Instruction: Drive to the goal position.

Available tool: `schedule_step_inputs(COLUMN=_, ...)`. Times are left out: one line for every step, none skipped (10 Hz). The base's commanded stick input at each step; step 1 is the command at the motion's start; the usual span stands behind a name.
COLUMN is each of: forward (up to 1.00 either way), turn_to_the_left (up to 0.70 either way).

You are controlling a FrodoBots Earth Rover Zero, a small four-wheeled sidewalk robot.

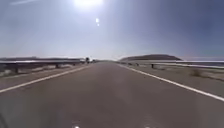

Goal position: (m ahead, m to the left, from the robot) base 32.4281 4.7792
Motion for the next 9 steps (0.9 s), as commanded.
schedule_step_inputs(forward=1.0, turn_to_the_left=0.0)
schedule_step_inputs(forward=1.0, turn_to_the_left=0.0)
schedule_step_inputs(forward=1.0, turn_to_the_left=0.0)
schedule_step_inputs(forward=1.0, turn_to_the_left=0.0)
schedule_step_inputs(forward=1.0, turn_to_the_left=0.0)
schedule_step_inputs(forward=1.0, turn_to_the_left=0.0)
schedule_step_inputs(forward=1.0, turn_to_the_left=0.0)
schedule_step_inputs(forward=1.0, turn_to_the_left=0.0)
schedule_step_inputs(forward=1.0, turn_to_the_left=0.0)
